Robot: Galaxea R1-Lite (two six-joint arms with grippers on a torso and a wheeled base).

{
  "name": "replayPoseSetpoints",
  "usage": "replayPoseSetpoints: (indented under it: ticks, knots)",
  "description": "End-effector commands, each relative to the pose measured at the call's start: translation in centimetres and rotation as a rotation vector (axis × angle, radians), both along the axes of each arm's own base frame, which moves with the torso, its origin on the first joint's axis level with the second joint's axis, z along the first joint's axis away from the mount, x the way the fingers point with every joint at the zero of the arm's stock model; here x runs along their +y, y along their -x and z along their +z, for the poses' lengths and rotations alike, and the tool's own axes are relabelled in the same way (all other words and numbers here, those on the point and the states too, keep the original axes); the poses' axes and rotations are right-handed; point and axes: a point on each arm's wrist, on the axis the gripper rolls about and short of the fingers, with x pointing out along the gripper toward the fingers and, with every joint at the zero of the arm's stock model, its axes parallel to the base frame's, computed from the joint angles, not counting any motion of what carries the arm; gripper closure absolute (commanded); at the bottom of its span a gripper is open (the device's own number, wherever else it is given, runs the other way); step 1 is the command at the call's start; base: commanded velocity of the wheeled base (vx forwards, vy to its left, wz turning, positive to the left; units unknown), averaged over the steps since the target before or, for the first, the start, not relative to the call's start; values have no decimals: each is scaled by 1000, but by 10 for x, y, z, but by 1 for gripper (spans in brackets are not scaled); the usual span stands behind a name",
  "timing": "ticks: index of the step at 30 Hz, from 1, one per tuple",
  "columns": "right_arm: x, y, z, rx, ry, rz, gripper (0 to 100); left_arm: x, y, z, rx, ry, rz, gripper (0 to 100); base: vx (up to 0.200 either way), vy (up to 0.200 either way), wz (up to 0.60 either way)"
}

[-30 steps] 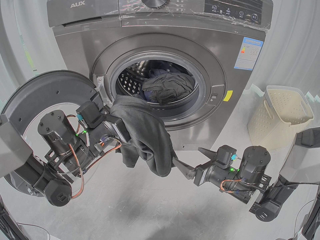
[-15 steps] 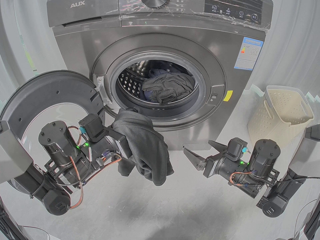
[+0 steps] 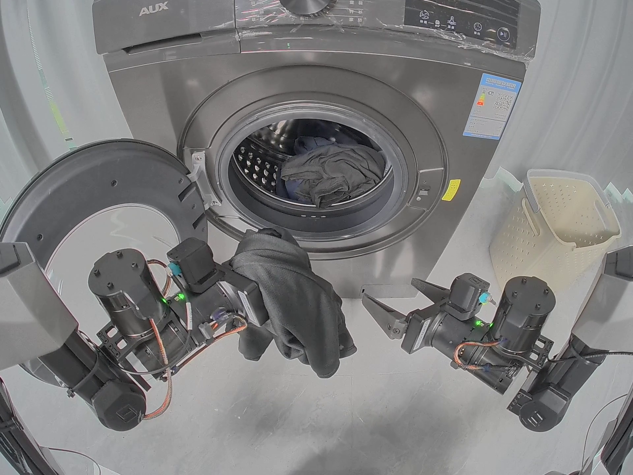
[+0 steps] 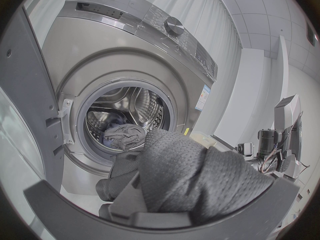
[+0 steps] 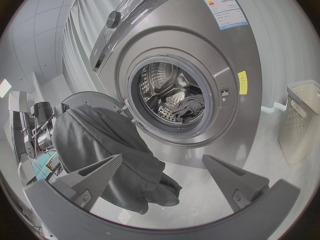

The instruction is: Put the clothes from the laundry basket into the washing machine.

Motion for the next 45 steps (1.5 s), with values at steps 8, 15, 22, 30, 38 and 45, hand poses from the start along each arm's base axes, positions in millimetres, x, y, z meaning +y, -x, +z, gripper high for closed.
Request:
replayPoseSetpoints:
  ticks: [8, 15, 22, 30, 38, 45]
  knots:
    - [2, 1, -1, 3, 2, 4, 0, -5, 0, -5, 13, -10, -12, 100, 200, 0, 0]
    - [1, 3, -3, 10, 8, 6, 0, -8, 3, -5, 13, -10, -26, 100, 200, 0, 0]
    - [1, 14, -11, 45, 41, 34, 0, -14, 7, -6, 17, -12, -46, 100, 57, 0, 0]
    - [7, 51, -26, 115, 122, 147, 0, -19, 6, -13, 34, -25, -49, 100, 0, 0, 0]
    - [7, 63, -24, 116, 128, 184, 0, -56, -32, -44, 21, -64, -64, 100, 0, 0, 0]
    - [3, 66, -23, 120, 132, 181, 0, -68, -74, -59, -12, -28, -5, 100, 0, 0, 0]
